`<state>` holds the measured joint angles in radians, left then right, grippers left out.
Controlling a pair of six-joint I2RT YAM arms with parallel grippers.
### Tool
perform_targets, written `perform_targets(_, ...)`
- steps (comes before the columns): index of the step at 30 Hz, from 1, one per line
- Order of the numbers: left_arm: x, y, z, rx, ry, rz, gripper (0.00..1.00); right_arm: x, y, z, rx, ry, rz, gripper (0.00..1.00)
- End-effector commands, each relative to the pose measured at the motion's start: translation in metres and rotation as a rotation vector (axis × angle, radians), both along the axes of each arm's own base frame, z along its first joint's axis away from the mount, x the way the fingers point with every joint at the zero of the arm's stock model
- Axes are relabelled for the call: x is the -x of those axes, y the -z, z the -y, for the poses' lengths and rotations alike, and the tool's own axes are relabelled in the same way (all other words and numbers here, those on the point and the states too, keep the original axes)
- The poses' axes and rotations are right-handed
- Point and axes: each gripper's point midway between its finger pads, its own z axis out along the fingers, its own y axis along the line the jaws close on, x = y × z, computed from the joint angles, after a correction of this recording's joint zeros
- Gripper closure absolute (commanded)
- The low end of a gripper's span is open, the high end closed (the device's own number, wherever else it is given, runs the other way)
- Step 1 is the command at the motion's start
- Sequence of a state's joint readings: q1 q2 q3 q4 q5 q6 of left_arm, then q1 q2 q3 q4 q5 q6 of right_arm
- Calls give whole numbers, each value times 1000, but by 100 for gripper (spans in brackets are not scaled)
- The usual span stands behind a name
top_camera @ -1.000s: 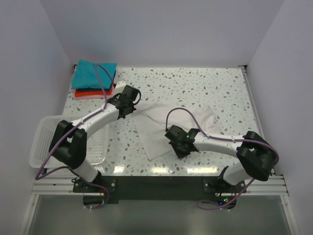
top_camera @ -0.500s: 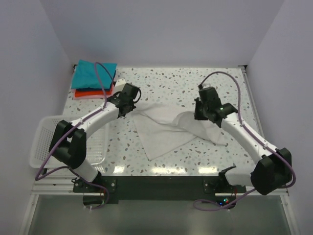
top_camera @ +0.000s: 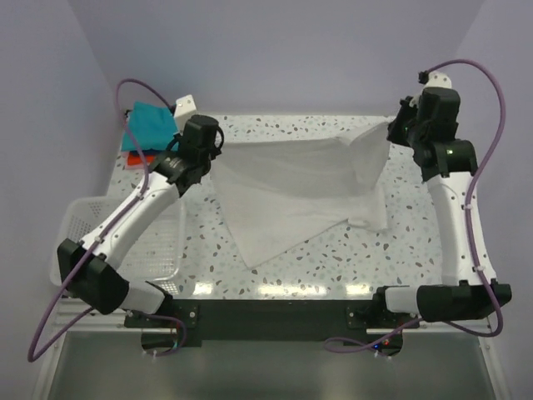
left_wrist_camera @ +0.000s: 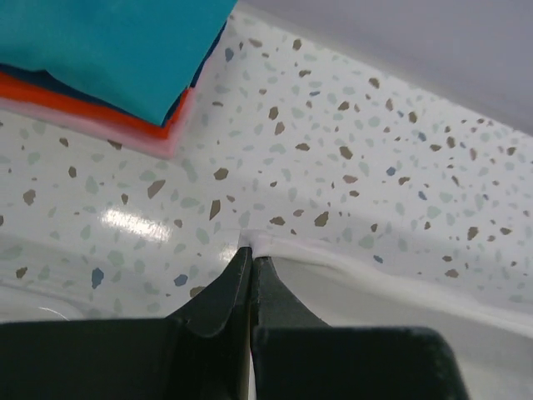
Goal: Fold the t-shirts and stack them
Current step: Flatten the tshirt out
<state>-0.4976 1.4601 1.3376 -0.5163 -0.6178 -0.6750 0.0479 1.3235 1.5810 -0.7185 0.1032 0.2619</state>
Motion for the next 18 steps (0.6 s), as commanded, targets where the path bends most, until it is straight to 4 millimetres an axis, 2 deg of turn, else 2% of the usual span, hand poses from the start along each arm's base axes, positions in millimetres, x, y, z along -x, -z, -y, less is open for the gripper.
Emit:
perform_targets(1, 10, -113, -15, 65, 8, 274, 100, 38, -82, 11, 70, 2, 161, 100)
perform_targets(2, 14, -126, -16, 79, 18, 306, 100, 45, -94, 16, 85, 18, 187, 100)
perform_targets(4, 31, -167, -16, 136, 68, 416, 100, 61, -115, 22, 109, 40, 231, 100)
perform_targets(5, 37, -181, -15, 158, 95, 453, 100, 74, -139, 24, 116, 50, 295, 100)
perform_targets(6, 52, -203, -14, 190, 146, 513, 100, 82, -150, 25, 122, 51, 320, 100)
perform_targets(7, 60, -217, -13, 209, 171, 551, 100, 89, -161, 26, 129, 50, 347, 100)
perform_targets(8, 67, -232, -13, 229, 193, 592, 100, 103, -181, 26, 133, 47, 396, 100)
perform_targets(10, 93, -265, -16, 263, 250, 664, 100, 121, -201, 23, 144, 23, 449, 100)
perform_targets(11, 107, -279, -21, 272, 268, 702, 100, 134, -220, 23, 148, 18, 504, 100)
perform_targets(12, 118, -293, -21, 284, 299, 737, 100, 143, -229, 21, 161, -3, 533, 100)
perform_targets(14, 136, -310, -24, 296, 334, 785, 100, 163, -249, 22, 173, 1, 596, 100)
perform_targets(18, 190, -354, -30, 334, 458, 908, 100, 210, -281, 22, 196, -7, 726, 100)
